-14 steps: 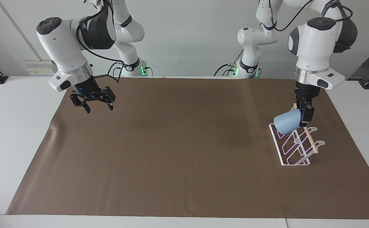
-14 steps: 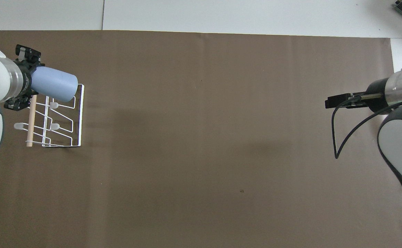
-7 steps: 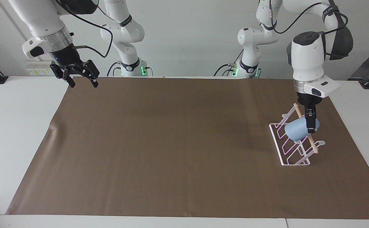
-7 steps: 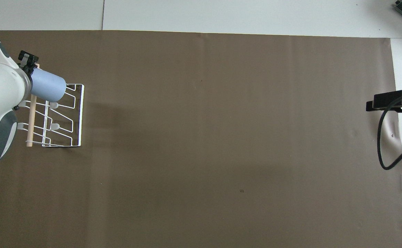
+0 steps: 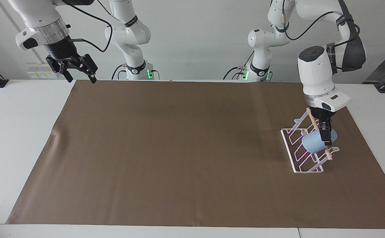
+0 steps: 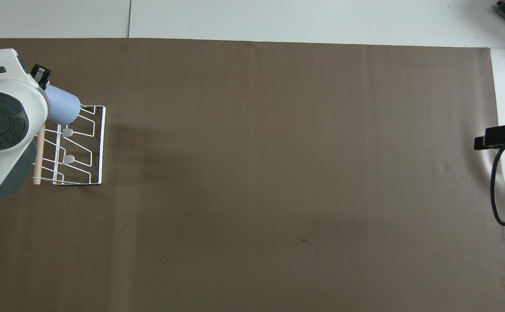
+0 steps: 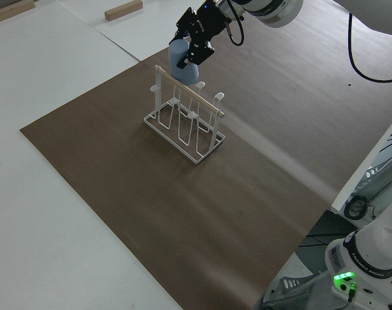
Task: Hang cup on cup holder
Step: 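Lower the cup onto a hook of the wire rack with the left gripper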
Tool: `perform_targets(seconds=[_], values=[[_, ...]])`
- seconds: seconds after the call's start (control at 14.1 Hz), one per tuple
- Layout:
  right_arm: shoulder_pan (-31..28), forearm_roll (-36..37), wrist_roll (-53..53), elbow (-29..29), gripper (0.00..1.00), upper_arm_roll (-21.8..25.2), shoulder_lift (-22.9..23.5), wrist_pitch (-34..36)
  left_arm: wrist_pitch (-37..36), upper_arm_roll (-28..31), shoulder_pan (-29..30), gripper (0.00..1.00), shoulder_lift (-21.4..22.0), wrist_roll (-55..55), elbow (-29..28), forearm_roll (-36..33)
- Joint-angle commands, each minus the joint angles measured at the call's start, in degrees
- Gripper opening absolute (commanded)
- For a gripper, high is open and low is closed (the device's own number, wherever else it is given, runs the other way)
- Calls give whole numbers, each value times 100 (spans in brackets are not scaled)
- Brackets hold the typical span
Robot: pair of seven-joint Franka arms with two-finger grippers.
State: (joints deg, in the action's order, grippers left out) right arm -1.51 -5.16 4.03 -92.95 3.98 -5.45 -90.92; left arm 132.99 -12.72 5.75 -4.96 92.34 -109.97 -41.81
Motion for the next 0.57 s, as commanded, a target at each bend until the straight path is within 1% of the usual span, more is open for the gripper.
perform_targets(seconds=[0.0,0.14,0.21,0.28,0.36,0.43,0.5], values=[[-51,156,116,5,100,-73,-35,127,140,-3,-3,0,-128,153,185,-231],[-42,444,37,40,100,-99,-17,127,130,-3,-91,0,-128,162,213,-231],[36,585,-7,162,100,-99,52,154,130,-3,-100,0,-128,162,204,-231],[263,604,-16,311,100,-21,140,232,174,-3,-117,0,-128,171,160,-239],[448,560,1,356,100,189,184,294,201,-3,-118,0,-128,171,143,-239],[503,508,19,357,100,339,194,294,227,-3,-118,0,-128,171,125,-248],[494,507,36,331,100,340,185,303,253,-3,-109,0,-137,171,99,-257]])
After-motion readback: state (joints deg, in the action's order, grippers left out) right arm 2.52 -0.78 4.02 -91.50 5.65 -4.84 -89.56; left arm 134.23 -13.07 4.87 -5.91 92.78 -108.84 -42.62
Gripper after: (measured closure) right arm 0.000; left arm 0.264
